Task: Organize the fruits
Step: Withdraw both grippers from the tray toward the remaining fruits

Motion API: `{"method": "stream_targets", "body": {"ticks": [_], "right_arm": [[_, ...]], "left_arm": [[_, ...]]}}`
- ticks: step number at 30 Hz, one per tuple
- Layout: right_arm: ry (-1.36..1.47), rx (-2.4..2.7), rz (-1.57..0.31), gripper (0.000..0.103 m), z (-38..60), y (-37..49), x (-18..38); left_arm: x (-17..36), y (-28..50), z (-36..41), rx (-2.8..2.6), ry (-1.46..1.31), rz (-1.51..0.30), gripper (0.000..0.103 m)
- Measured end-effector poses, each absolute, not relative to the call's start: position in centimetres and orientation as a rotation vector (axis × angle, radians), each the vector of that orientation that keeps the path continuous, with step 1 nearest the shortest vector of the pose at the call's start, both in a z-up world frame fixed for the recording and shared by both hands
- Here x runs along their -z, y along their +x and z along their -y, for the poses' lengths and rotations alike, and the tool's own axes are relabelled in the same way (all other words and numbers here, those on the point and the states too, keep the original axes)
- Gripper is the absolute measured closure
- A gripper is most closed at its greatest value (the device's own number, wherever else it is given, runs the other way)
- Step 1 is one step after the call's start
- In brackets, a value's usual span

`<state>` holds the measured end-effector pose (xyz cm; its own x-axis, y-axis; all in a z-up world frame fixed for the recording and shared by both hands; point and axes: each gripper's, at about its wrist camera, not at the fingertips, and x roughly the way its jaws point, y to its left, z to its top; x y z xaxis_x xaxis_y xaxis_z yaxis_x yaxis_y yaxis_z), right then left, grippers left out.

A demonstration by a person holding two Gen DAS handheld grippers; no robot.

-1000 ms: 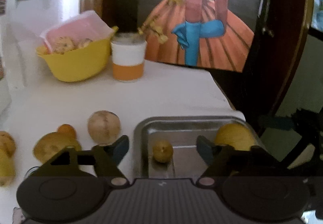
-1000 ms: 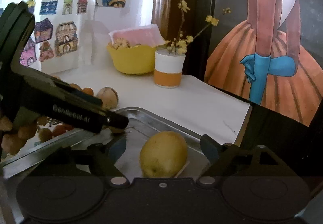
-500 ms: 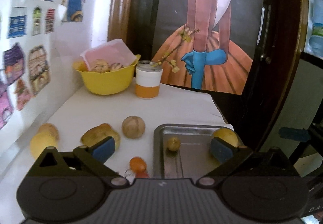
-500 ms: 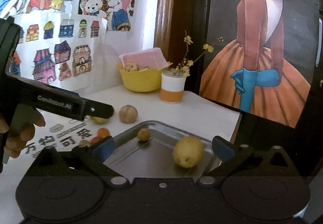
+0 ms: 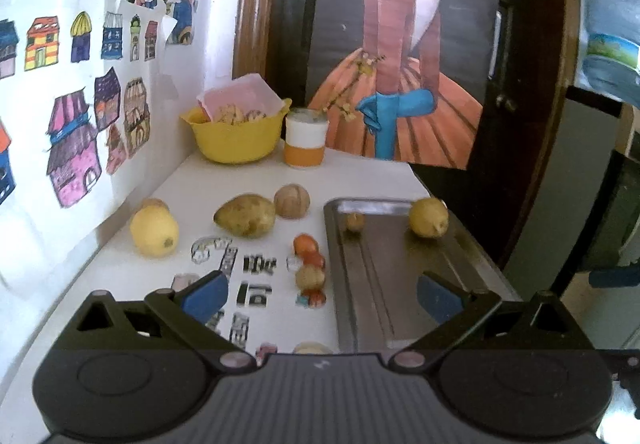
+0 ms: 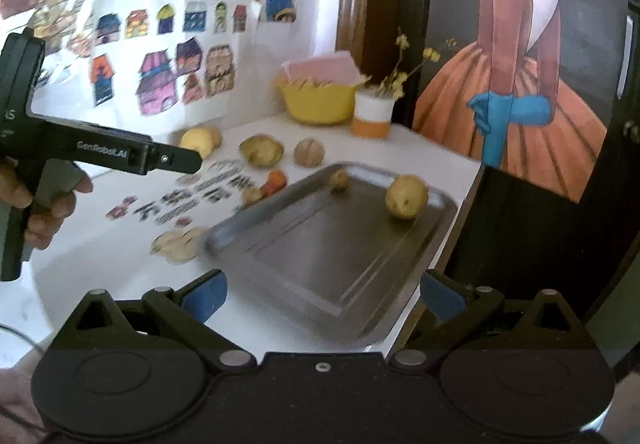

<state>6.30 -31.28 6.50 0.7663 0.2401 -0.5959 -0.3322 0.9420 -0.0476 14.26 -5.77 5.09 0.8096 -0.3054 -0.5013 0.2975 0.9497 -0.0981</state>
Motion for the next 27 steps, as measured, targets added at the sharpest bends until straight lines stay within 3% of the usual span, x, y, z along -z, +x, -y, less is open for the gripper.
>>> {"method": "stream_targets", "body": {"ticks": [13, 19, 27], "right_arm": [[-0.110, -0.480, -0.741, 0.001, 22.0, 4.7, -5.2], [-0.024, -0.484, -0.683, 0.001, 18.3, 7.0, -5.1], [-0.115, -0.426, -0.624, 0.001, 15.2, 11.5, -4.5]], "left_arm": [[-3.1, 11.5, -0.3, 0.221, 0.040, -0.675, 0.001], [-3.5, 12.9, -4.1, 0.115, 0.048, -0.689, 0.001], [-3.3, 16.2, -6.1, 0.064, 0.007, -0.691, 0.001]]}}
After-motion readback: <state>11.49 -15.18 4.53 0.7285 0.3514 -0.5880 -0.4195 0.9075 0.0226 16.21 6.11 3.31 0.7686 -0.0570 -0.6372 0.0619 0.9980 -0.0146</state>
